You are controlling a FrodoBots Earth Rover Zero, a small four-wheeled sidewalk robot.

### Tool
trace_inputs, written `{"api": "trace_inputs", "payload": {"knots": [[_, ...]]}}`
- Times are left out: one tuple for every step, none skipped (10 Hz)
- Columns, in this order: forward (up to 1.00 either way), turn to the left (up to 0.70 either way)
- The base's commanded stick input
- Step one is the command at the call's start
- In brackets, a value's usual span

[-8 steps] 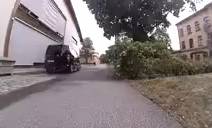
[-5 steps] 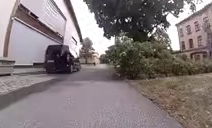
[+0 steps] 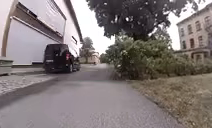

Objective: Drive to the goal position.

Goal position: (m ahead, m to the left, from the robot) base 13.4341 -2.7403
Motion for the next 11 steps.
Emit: {"api": "trace_inputs", "payload": {"knots": [[0.70,0.00],[0.70,0.00],[0.70,0.00],[0.70,0.00],[0.70,0.00],[0.70,0.00],[0.70,0.00],[0.70,0.00],[0.70,0.00],[0.70,0.00],[0.70,0.00]]}}
